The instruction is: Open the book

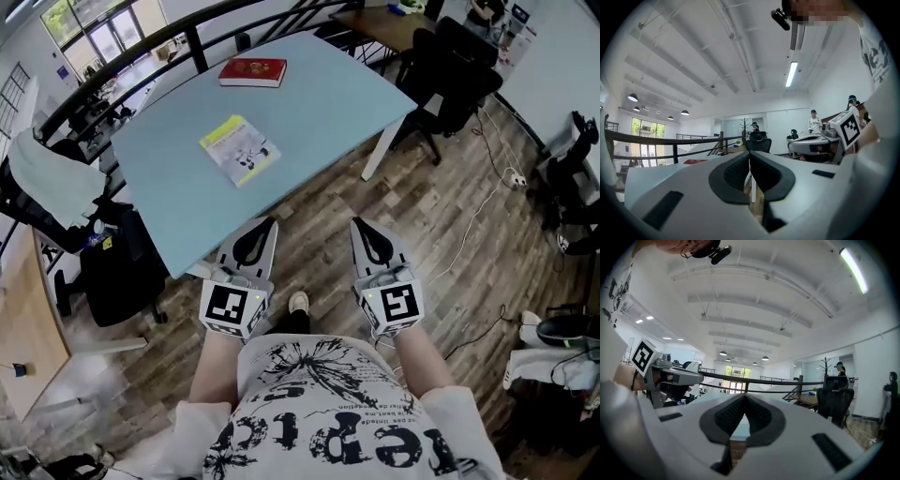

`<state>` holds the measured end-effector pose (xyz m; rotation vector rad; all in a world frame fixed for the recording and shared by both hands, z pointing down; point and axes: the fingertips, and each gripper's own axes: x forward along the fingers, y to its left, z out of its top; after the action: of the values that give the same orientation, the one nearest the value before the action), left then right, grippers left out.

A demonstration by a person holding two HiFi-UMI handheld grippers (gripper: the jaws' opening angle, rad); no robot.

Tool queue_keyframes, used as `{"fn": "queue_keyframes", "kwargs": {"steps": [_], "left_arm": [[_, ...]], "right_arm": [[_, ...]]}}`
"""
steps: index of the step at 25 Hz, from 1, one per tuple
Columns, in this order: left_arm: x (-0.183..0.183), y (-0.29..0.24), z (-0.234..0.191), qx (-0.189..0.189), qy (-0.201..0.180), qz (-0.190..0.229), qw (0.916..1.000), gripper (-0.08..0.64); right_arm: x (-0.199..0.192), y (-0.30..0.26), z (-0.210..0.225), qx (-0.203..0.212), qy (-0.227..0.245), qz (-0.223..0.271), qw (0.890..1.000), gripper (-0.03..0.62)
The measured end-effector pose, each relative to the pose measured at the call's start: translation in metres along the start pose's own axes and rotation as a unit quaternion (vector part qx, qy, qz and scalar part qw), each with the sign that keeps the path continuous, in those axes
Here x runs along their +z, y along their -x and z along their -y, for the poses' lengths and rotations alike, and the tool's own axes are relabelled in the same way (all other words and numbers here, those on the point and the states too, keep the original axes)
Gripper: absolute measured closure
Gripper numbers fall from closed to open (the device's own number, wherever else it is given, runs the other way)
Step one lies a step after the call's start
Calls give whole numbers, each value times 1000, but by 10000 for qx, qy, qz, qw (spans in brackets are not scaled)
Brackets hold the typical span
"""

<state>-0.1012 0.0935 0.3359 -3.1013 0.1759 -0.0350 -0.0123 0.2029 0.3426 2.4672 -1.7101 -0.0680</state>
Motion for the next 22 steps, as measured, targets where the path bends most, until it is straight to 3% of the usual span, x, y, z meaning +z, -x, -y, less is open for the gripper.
{"fn": "queue_keyframes", "kwargs": {"steps": [6,13,22], "left_arm": [[-5,-61,-70,209,-11,-31,9998,538],[-24,-102,-124,528,-16,-309,9981,538],[-44,-146,-182,1628,187,-578,9848,538]], "right_arm": [[-4,-92,29,99,22,48,9999,581],[-17,-170,50,419,-133,-51,9990,581],[-32,-272,74,1425,-89,-88,9897,581]]}}
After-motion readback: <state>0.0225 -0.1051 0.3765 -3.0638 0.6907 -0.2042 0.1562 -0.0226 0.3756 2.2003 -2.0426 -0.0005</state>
